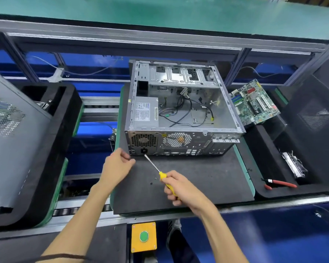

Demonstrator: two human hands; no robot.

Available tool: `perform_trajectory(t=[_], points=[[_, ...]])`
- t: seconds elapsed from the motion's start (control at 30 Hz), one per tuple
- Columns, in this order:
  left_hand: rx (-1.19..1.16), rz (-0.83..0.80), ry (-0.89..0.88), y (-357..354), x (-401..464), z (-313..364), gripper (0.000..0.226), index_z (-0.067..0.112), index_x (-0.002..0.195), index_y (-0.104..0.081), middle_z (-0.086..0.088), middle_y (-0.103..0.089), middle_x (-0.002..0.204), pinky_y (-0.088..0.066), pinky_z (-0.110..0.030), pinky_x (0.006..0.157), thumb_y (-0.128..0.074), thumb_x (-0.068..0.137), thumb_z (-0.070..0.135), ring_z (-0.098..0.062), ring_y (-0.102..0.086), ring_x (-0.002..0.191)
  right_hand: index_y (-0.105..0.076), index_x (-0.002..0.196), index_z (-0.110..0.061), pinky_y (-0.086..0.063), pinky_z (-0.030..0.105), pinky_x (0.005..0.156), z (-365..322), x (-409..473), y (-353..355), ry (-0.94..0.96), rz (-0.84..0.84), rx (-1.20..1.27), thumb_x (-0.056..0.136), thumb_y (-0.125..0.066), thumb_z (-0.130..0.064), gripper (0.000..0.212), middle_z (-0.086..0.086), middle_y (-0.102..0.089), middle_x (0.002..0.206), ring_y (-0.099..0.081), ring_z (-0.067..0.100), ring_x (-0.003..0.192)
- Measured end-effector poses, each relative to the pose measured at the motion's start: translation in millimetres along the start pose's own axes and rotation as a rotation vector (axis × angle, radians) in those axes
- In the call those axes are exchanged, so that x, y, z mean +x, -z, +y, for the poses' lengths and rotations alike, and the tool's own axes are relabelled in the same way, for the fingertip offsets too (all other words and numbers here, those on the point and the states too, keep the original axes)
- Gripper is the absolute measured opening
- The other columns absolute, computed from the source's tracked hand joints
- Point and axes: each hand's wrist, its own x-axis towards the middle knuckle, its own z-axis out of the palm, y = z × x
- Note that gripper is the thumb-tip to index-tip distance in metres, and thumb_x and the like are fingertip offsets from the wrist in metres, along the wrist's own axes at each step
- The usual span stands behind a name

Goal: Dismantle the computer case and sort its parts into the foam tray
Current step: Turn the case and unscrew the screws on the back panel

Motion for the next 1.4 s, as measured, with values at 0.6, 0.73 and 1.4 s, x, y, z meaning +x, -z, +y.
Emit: perform_trajectory(t=[0.6,0.73,1.4], points=[[-0.826,0.039,0.219,-35,-25,4,0.017,0.008,0.093,-0.076,-0.006,-0.071,0.071,-0.054,-0.024,0.055,-0.069,0.094,0.023,-0.012,-0.064,0.061,-0.055,0.101,-0.023,-0.031,0.019,0.045,16,50,-103,0.014,0.077,0.355,0.108,-0.038,-0.038,0.023,-0.012,-0.047,0.061,-0.039,0.005,0.055],[-0.784,0.050,0.194,-35,-26,4,0.023,0.005,0.086,-0.076,-0.007,-0.069,0.068,-0.054,-0.022,0.055,-0.068,0.095,0.025,-0.012,-0.062,0.057,-0.051,0.098,-0.021,-0.033,0.020,0.045,15,52,-107,-0.013,0.082,0.373,0.109,-0.039,-0.037,0.023,-0.009,-0.047,0.063,-0.041,0.006,0.054],[-0.582,-0.129,0.180,-23,-8,-3,0.037,0.003,0.080,-0.072,-0.010,-0.070,0.069,-0.053,-0.028,0.053,-0.055,0.101,0.027,-0.016,-0.062,0.057,-0.059,0.098,-0.008,-0.049,0.027,0.053,-2,52,-106,-0.091,0.021,0.432,0.107,-0.042,-0.020,0.023,0.002,-0.058,0.068,-0.057,0.014,0.060]])
